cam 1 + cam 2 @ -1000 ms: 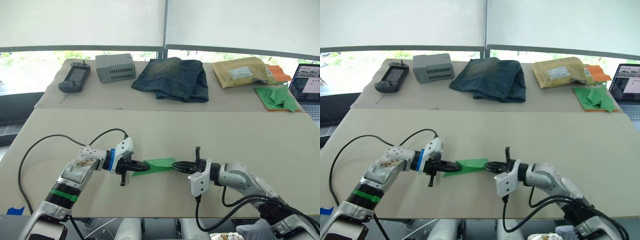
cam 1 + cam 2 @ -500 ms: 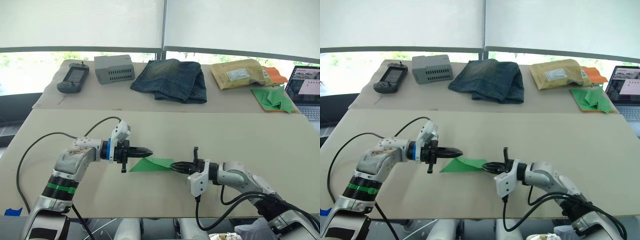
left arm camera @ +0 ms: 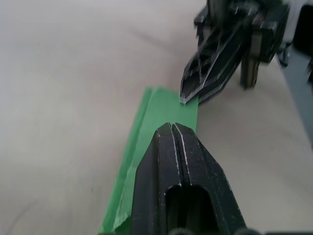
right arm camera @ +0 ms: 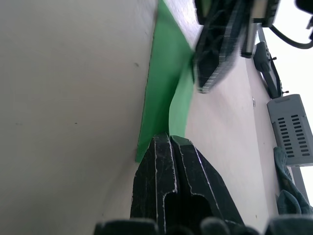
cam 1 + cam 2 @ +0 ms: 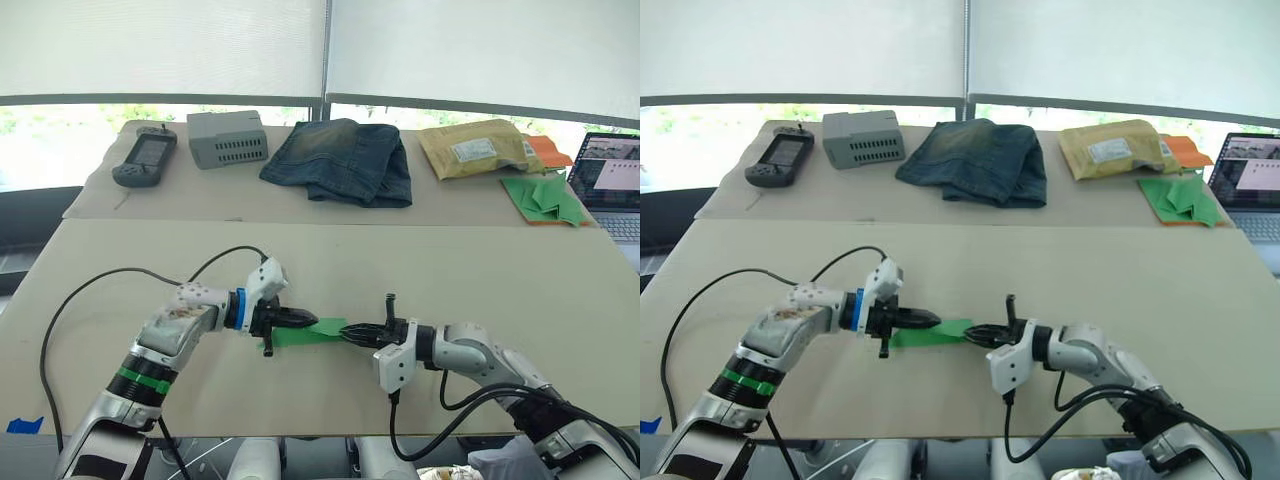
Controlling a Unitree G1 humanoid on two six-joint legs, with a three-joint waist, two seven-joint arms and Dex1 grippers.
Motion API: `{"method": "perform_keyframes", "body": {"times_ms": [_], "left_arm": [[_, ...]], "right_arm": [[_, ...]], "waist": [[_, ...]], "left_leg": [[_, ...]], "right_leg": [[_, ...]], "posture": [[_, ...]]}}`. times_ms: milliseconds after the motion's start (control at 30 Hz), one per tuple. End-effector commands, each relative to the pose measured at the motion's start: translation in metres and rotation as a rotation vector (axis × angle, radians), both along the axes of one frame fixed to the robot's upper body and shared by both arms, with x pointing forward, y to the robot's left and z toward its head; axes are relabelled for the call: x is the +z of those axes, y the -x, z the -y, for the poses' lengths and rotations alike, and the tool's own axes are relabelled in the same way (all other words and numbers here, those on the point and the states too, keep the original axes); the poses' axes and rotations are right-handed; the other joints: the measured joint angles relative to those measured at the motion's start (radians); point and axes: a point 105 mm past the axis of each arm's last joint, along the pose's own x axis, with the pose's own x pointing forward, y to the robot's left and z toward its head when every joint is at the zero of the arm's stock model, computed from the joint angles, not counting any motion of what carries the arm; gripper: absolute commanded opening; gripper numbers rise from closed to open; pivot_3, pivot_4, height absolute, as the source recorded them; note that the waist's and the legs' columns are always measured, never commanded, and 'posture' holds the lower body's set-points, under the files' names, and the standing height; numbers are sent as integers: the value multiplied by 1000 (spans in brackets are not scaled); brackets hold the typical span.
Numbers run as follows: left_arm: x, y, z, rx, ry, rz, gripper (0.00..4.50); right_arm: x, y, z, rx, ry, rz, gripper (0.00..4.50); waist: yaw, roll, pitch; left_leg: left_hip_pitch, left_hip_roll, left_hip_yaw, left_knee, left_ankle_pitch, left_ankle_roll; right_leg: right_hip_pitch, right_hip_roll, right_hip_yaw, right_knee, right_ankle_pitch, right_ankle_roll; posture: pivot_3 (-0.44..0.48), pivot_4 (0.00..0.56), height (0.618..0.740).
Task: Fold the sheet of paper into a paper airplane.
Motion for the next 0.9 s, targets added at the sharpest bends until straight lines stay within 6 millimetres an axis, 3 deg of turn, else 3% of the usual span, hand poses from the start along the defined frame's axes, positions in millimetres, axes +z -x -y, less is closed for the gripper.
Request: {"method": "perform_keyframes", "body": {"times_ms": [33,300,533,633,767,867,900], "left_arm": [[-8,-5,-5,-2,-94,69,0],[-17,-3,4,3,-108,61,0],[-23,0,6,12,-102,47,0],[-23,2,6,10,-98,43,0],[-23,3,7,11,-92,43,0],[-21,3,8,8,-86,47,0],[-21,3,9,6,-85,49,0]], "right_arm": [[-30,4,14,-44,112,-90,70],[-25,5,16,-57,98,-122,70],[9,5,31,-94,40,-128,2278],[40,3,30,-165,-129,-241,2278],[60,-3,19,-228,-286,-356,1060],[53,-12,8,-316,-359,-473,34],[52,-14,3,-341,-398,-520,34]], "waist": [[1,-1,-1],[7,0,-4],[10,6,-6],[10,6,-6],[5,7,-6],[5,7,-6],[5,8,-7]], "left_leg": [[0,0,0,0,0,0],[2,-1,0,0,0,0],[3,-4,0,0,0,0],[2,-4,-1,0,0,0],[1,-2,-3,0,0,0],[0,-1,-4,0,0,0],[-2,-2,-3,0,0,0]], "right_leg": [[0,0,0,0,-1,-2],[2,-1,0,0,-2,-2],[4,-4,0,-1,-3,0],[4,-4,0,-1,-3,0],[2,-3,0,0,-2,1],[1,-2,1,0,-2,1],[-1,-2,1,1,-1,3]], "posture": [[0,150,728],[0,150,728],[0,150,728],[0,150,728],[0,150,728],[0,150,728],[0,150,728]]}}
